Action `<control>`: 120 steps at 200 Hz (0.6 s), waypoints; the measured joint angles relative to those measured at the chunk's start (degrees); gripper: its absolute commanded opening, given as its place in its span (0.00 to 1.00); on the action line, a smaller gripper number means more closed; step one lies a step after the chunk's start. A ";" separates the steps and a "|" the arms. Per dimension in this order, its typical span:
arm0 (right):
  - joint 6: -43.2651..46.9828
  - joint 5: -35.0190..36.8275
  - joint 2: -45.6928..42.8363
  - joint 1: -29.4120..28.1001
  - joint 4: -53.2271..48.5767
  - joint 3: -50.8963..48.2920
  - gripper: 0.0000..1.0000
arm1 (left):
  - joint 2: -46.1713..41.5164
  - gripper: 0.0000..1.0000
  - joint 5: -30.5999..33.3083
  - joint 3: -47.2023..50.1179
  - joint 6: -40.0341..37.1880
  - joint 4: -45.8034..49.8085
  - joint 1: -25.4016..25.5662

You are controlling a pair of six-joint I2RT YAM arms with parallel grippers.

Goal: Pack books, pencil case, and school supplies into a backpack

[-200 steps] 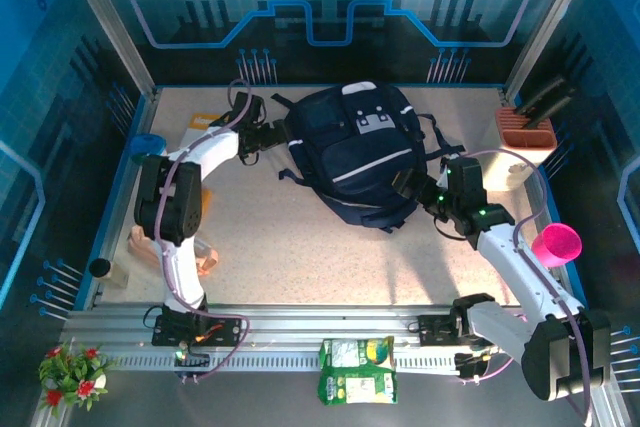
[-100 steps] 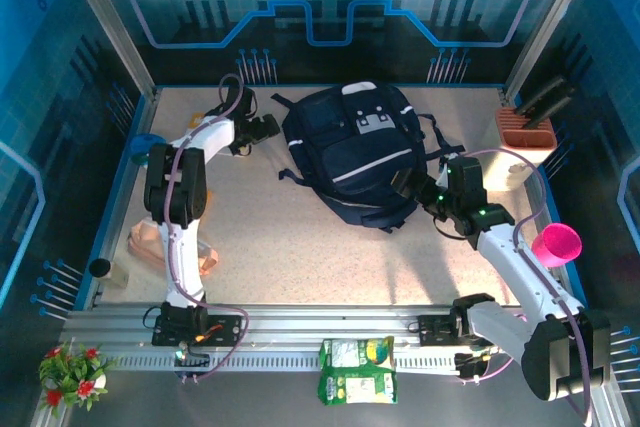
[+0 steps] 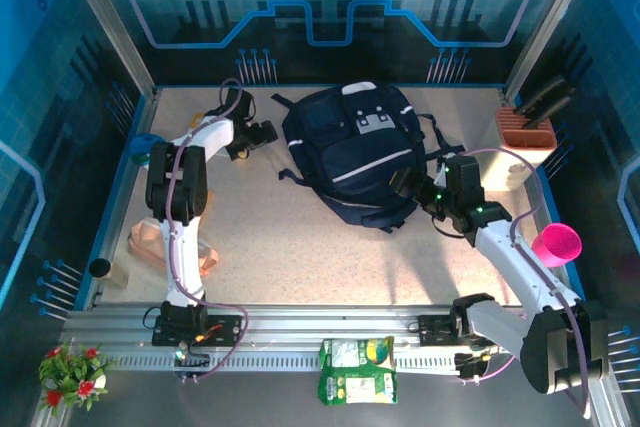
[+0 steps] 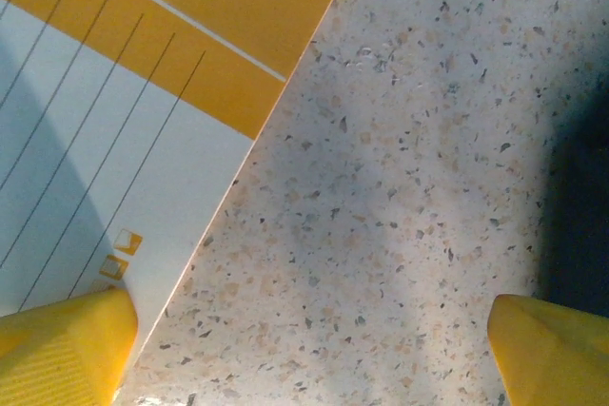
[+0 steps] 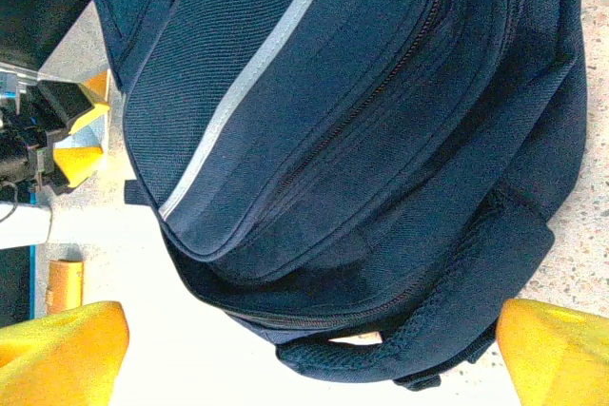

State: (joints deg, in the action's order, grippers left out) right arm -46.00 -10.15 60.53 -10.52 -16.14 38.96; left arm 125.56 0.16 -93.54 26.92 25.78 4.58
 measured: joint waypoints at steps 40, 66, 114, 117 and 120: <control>0.00 0.02 2.51 0.00 0.63 1.66 1.00 | -6.95 0.96 0.09 10.43 0.70 -0.63 2.36; -0.07 0.11 3.41 0.00 2.47 1.90 0.99 | -13.18 0.95 -0.33 19.80 2.62 -3.19 5.33; -0.17 0.72 6.40 -0.92 5.27 2.10 0.98 | -27.32 0.95 -1.75 38.18 8.04 -6.69 11.39; -0.17 0.81 6.64 -1.14 5.29 2.21 0.98 | -28.09 0.95 -1.73 39.15 8.31 -6.78 11.82; -0.09 0.81 6.93 -1.36 5.29 2.36 0.98 | -28.98 0.95 -1.84 40.06 8.85 -6.78 12.41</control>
State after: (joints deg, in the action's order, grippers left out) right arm -46.09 -9.34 67.46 -11.88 -10.85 41.32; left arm 96.57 -1.67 -53.47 35.77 19.00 16.99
